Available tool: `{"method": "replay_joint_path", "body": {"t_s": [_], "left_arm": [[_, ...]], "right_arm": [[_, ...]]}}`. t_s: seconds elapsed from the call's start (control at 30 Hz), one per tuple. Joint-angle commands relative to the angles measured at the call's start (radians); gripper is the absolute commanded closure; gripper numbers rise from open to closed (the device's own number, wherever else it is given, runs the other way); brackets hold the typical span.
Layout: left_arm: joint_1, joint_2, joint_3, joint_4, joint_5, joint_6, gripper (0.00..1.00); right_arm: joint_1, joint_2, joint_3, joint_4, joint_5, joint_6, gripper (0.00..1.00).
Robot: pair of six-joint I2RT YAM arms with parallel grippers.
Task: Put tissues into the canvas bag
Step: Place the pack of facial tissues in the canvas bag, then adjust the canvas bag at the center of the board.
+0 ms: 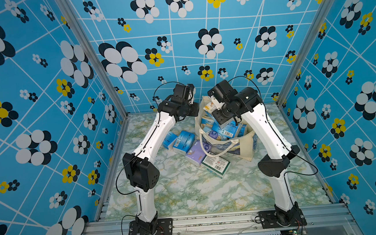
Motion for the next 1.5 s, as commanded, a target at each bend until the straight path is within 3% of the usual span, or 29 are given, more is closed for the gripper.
{"method": "replay_joint_path", "body": {"t_s": [0.0,0.13,0.2,0.37,0.43,0.5,0.63,0.83,0.93,1.17,1.3,1.47], "left_arm": [[-0.007,0.019,0.029,-0.040,0.003,0.015,0.86],[-0.007,0.029,0.029,-0.040,0.011,0.008,0.90],[-0.007,0.031,0.027,-0.040,0.011,0.001,1.00],[-0.007,0.028,0.034,-0.028,0.047,-0.023,1.00],[-0.009,0.030,0.040,-0.026,0.064,-0.033,1.00],[-0.012,0.032,0.046,-0.029,0.071,-0.036,1.00],[-0.013,0.032,0.048,-0.037,0.076,-0.037,1.00],[-0.013,0.021,0.052,-0.046,0.075,-0.022,1.00],[-0.012,0.021,0.071,-0.060,0.078,-0.006,1.00],[-0.012,0.047,0.128,-0.106,0.084,0.030,1.00],[-0.012,0.065,0.145,-0.112,0.099,0.034,1.00],[-0.012,0.093,0.176,-0.129,0.106,0.039,1.00]], "right_arm": [[0.003,0.016,0.039,-0.010,-0.030,-0.020,0.40],[0.004,0.069,0.040,0.003,-0.049,-0.018,0.40],[0.004,0.086,0.043,0.011,-0.056,-0.020,0.39],[0.003,0.132,0.054,0.051,-0.034,-0.036,0.35],[0.001,0.153,0.076,0.077,-0.013,-0.032,0.32],[-0.003,0.155,0.089,0.121,-0.003,-0.018,0.21],[-0.026,0.095,0.087,0.209,-0.071,0.023,0.02],[-0.089,-0.085,0.040,0.251,-0.151,0.072,0.01],[-0.130,-0.206,-0.075,0.223,-0.103,0.093,0.01],[-0.265,-0.558,-0.564,0.231,0.011,0.182,0.05],[-0.312,-0.690,-0.789,0.270,-0.035,0.247,0.11],[-0.358,-0.745,-0.963,0.350,-0.131,0.312,0.12]]}}
